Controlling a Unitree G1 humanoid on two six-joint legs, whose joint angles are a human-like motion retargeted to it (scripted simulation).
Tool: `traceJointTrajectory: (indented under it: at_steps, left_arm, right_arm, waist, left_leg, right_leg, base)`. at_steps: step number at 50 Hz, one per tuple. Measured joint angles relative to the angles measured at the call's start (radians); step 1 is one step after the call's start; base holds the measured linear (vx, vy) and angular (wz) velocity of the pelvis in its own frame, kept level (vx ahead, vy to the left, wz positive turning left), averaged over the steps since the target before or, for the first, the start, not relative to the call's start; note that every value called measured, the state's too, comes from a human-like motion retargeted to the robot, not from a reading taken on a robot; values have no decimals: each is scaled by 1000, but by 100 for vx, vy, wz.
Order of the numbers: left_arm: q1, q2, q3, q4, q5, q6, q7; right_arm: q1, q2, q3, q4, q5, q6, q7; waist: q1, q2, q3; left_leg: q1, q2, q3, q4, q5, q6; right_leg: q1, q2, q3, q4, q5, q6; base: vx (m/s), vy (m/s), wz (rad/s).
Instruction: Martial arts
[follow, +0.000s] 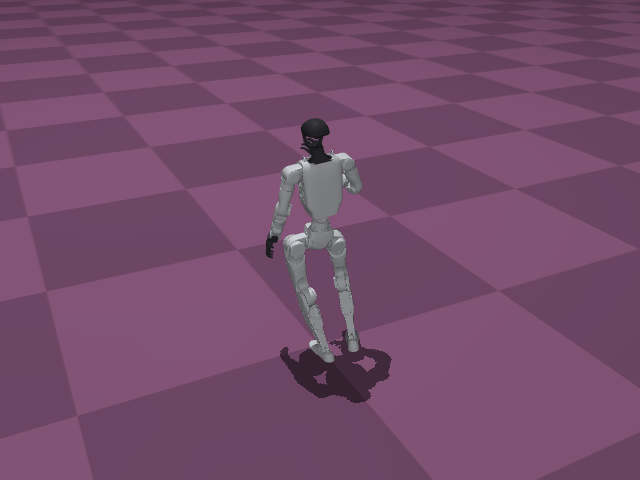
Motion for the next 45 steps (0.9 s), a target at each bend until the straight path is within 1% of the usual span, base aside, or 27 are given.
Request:
traceJointTrajectory:
  at_steps: [5,13,24,27,30,32,35,37,38,40,41,42,43,45]
  left_arm:
    - [-10,-1,4,9,4,-9,20]
    - [-10,14,15,-11,4,-17,50]
    - [-24,31,24,10,-24,-14,96]
    - [-54,25,26,11,-59,-17,119]
    - [-103,3,17,-46,-118,-30,147]
    - [-135,-16,-3,-149,-174,-49,169]
    - [-174,-33,-61,-438,-274,-90,198]
    - [-193,-28,-116,-726,-341,-132,201]
    - [-205,-20,-143,-884,-371,-156,194]
    - [-239,-3,-185,-1200,-421,-208,184]
    - [-264,4,-201,-1341,-441,-231,183]
    - [-290,10,-215,-1469,-459,-252,181]
    - [-319,15,-227,-1574,-473,-268,180]
    - [-378,21,-240,-1732,-488,-292,187]
  right_arm:
    - [1,15,-17,-15,-14,-4,-20]
    - [12,9,-15,-32,-70,10,-32]
    - [3,-53,7,-83,-198,31,-74]
    - [7,-69,17,-52,-232,48,-75]
    - [53,-81,49,59,-267,78,-58]
    - [93,-95,81,186,-302,106,-35]
    - [153,-124,141,424,-366,143,12]
    - [208,-151,180,555,-418,155,62]
    - [240,-168,197,603,-441,159,94]
    - [317,-203,213,665,-483,163,168]
    - [364,-221,207,675,-498,164,207]
    - [411,-237,198,682,-509,166,244]
    - [459,-250,184,682,-514,171,278]
    - [546,-272,158,672,-517,182,334]
  waist:
    - [-4,-18,-9]
    - [-13,-23,-33]
    - [-24,-37,-55]
    - [-27,-39,-51]
    - [-35,-41,-40]
    - [-45,-39,-36]
    - [-62,-20,-52]
    - [-84,-6,-67]
    - [-99,0,-75]
    - [-126,17,-92]
    - [-133,30,-101]
    - [-139,44,-110]
    - [-142,59,-115]
    - [-141,94,-126]
  left_leg:
    - [-37,-15,2,30,-6,5]
    - [-80,-4,3,29,3,-1]
    - [-149,26,2,96,-5,-20]
    - [-181,31,-3,135,-8,-24]
    - [-226,29,-20,188,-1,-30]
    - [-269,23,-42,221,21,-41]
    - [-353,23,-93,240,99,-82]
    - [-412,26,-122,237,206,-129]
    - [-445,27,-133,240,277,-155]
    - [-531,26,-155,268,422,-213]
    - [-583,19,-176,297,461,-252]
    - [-634,15,-191,332,490,-285]
    - [-684,19,-193,379,497,-305]
    - [-779,43,-181,488,488,-323]
  right_leg:
    - [-41,-20,17,32,-4,4]
    - [-85,4,29,20,0,-2]
    - [-104,39,17,-20,-18,5]
    - [-122,41,15,-3,-15,8]
    - [-153,40,30,47,-4,16]
    - [-178,39,50,106,21,24]
    - [-224,7,19,195,154,14]
    - [-253,11,13,210,209,6]
    - [-264,19,13,205,234,6]
    - [-285,48,17,178,289,12]
    - [-291,75,21,153,312,20]
    - [-292,105,25,126,333,28]
    - [-286,139,29,94,352,38]
    - [-257,222,39,16,386,57]
  base:
    - [0,0,0]
    - [0,0,0]
    - [-1,-4,-6]
    - [-7,-5,0]
    - [-13,-5,30]
    - [-18,-4,61]
    - [-21,-2,72]
    - [-23,-2,114]
    - [-23,-2,140]
    - [-22,-2,150]
    - [-21,-1,142]
    - [-19,-1,133]
    - [-16,-2,124]
    - [-13,-3,101]
